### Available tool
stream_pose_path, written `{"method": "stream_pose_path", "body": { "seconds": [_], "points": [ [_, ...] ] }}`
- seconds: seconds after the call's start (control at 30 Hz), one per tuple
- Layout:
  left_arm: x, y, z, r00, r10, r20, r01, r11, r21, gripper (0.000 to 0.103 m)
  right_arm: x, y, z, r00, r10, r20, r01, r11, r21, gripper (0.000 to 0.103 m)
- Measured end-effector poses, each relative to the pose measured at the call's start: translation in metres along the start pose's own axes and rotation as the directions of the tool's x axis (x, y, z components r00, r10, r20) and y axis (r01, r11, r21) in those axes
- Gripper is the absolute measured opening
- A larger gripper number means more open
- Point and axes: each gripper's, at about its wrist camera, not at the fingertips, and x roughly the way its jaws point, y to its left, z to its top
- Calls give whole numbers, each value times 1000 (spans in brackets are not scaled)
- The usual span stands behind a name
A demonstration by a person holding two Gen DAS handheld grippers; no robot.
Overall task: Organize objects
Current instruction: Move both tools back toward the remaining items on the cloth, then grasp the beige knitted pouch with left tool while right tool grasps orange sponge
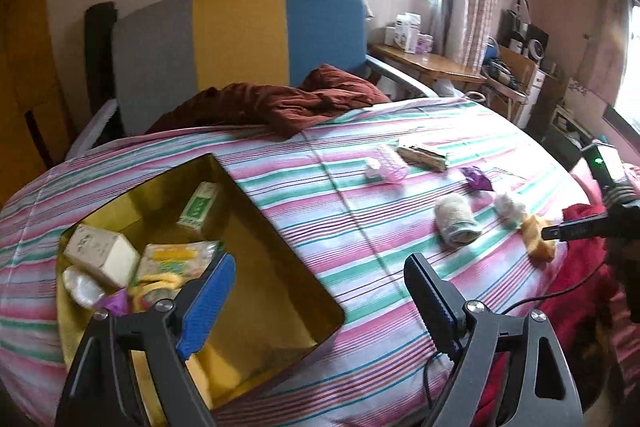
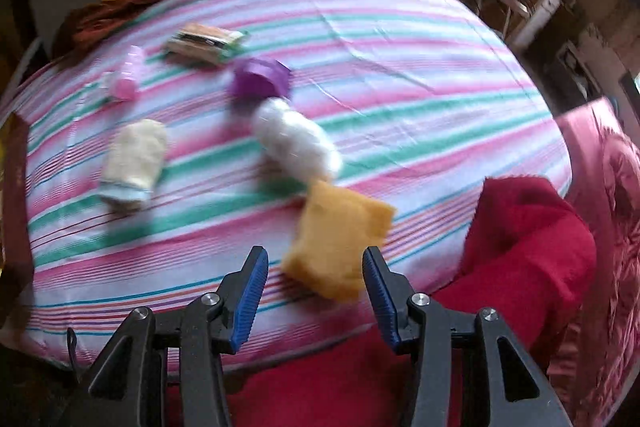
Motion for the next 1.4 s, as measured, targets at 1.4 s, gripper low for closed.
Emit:
{"method": "stream_pose_path", "body": {
  "seconds": [1.4],
  "points": [
    [185, -143, 45, 929, -221, -296, 240, 970, 30, 87, 20, 11, 8, 995, 15, -97, -18, 999, -34, 50]
  ]
}}
